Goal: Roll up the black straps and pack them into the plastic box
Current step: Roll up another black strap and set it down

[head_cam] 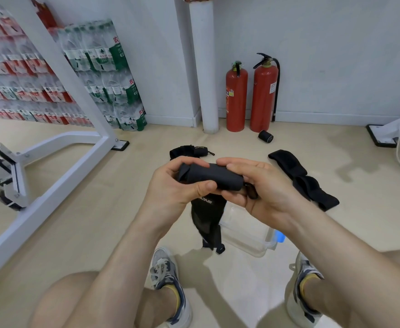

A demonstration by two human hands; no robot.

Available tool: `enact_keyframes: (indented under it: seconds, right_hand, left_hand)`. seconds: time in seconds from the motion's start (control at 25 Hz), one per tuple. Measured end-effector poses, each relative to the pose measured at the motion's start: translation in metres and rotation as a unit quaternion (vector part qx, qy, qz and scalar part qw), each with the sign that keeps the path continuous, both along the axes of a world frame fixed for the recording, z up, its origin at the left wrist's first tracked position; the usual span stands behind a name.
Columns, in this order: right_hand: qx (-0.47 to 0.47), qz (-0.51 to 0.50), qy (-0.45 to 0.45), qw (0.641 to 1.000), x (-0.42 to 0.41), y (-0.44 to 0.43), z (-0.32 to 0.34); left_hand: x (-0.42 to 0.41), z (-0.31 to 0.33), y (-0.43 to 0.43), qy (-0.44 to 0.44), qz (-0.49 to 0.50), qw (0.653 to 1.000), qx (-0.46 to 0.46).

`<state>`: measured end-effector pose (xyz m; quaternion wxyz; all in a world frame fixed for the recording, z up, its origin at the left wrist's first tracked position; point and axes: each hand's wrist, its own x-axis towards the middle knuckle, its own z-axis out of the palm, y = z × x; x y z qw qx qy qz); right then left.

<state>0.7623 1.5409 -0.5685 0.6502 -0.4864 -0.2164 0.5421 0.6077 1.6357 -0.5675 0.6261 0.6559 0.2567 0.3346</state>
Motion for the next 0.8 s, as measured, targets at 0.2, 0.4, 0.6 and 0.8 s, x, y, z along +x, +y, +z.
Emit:
enact_keyframes:
  seconds: [0.2, 0.4, 0.6, 0.8]
  right_hand:
    - [-0.012, 0.016, -0.066, 0.998, -0.001, -0.001, 0.004]
    - [-0.018, -0.007, -0.079, 0.997, -0.001, 0.0, 0.008]
    - [-0.012, -0.009, -0.245, 0.97, -0.016, -0.002, 0.008]
    - [-0.042, 0.072, -0.35, 0.933, -0.014, -0.001, 0.0]
  left_hand:
    - [0.002, -0.001, -0.002, -0.002, 0.03, 0.999, -0.024]
    - [0.007, -0.008, -0.001, -0.001, 0.03, 0.996, -0.08]
    - [0.013, -0.013, -0.007, 0.023, 0.055, 0.995, -0.078]
    - [0.013, -0.011, -0.01, 0.023, 0.0, 0.998, -0.064]
